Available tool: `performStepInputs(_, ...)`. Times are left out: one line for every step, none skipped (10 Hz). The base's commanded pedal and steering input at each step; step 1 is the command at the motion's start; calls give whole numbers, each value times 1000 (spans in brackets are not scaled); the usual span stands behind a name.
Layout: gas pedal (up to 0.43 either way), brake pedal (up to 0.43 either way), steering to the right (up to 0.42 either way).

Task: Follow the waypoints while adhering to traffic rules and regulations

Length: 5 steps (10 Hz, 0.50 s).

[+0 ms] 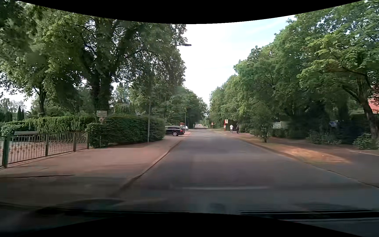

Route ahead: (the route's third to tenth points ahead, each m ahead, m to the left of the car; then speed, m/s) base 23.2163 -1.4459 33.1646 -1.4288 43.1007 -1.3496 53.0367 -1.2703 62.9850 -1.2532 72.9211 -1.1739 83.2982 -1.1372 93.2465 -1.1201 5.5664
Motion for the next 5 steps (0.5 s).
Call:
performStepInputs(118, 0, 50)
performStepInputs(118, 0, 56)
performStepInputs(118, 0, 52)
performStepInputs(118, 0, 47)
performStepInputs(118, 0, 44)
